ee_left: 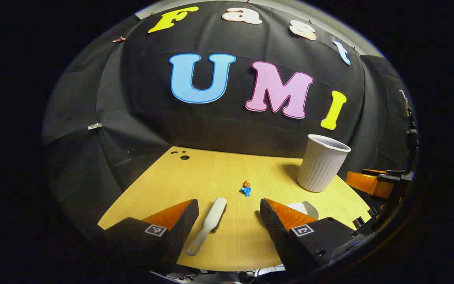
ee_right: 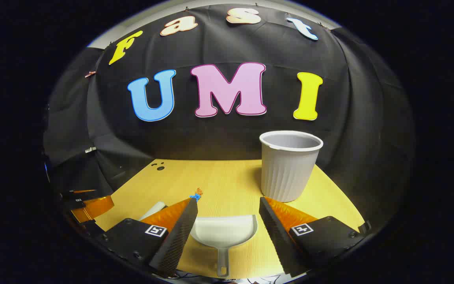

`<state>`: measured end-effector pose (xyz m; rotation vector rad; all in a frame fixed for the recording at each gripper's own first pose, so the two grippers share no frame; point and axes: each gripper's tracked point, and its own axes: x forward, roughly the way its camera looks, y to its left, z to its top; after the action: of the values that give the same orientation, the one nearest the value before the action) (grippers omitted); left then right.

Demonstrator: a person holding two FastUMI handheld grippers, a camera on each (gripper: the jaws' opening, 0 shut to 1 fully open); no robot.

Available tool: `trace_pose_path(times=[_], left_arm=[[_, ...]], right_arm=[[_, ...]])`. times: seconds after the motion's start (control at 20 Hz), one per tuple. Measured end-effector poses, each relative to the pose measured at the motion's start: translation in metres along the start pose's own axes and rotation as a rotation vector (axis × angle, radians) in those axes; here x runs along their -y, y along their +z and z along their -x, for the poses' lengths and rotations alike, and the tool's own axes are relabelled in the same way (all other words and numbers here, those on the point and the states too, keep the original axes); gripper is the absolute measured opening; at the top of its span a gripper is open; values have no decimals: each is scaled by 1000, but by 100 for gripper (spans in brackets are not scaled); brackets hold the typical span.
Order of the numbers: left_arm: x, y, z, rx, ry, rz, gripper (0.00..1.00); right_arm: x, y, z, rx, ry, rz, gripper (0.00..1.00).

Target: Pick up the small broom and dustpan from the desktop, sweep the trash into the dustpan with the broom, and then empty the trash into the garbage bin.

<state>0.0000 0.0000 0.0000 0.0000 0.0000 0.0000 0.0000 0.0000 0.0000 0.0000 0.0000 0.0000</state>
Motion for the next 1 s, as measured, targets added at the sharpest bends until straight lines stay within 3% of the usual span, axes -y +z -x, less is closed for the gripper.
trace_pose_path(times=[0.55, 1.0], left_arm=[[-16, -16, -6, -54, -2, -5, 99], [-40, -54, -34, -191, 1, 55, 100]], right_arm=[[1, -1, -5, -5, 16, 38, 98], [-2, -21, -17, -61, 40, 30, 98]])
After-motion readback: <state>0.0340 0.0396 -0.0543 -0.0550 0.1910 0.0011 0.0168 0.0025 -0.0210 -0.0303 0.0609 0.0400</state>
